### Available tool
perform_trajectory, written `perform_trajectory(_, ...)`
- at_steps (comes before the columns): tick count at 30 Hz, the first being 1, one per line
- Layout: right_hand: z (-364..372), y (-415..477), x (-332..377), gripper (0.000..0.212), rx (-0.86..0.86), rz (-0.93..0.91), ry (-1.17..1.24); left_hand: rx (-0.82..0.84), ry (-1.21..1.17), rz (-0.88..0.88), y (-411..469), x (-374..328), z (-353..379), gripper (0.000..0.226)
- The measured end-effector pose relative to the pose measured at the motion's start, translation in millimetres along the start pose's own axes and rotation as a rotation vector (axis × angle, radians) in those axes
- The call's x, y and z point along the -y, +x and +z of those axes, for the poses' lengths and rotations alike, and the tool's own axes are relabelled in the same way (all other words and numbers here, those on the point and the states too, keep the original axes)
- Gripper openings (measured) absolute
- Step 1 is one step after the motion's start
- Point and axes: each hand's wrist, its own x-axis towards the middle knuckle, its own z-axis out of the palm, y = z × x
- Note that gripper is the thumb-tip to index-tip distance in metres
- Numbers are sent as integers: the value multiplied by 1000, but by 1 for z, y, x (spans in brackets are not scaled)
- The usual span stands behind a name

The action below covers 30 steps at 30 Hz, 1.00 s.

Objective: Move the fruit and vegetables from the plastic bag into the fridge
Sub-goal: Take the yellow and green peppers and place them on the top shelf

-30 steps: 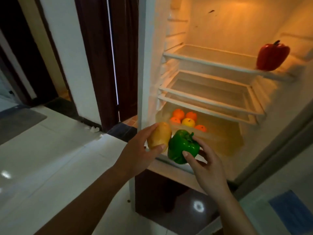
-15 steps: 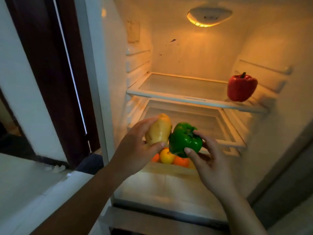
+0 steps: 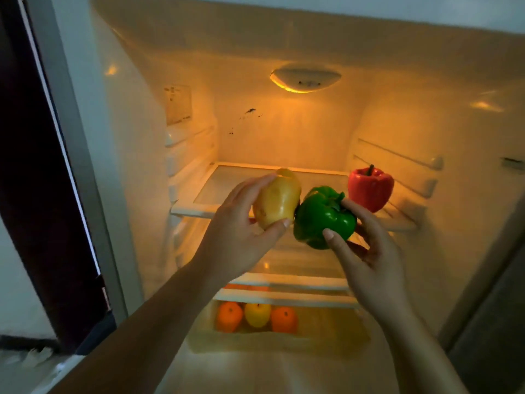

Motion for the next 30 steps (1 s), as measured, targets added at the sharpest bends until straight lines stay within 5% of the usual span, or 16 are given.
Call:
perform_trajectory(14,-1,63,-18,46,-59,-143,-458,-47,150,48,82,36,27,74)
perform_trajectory(30,19,89,-17,55,-58,-23,-803,-43,139,2,89,66,34,74)
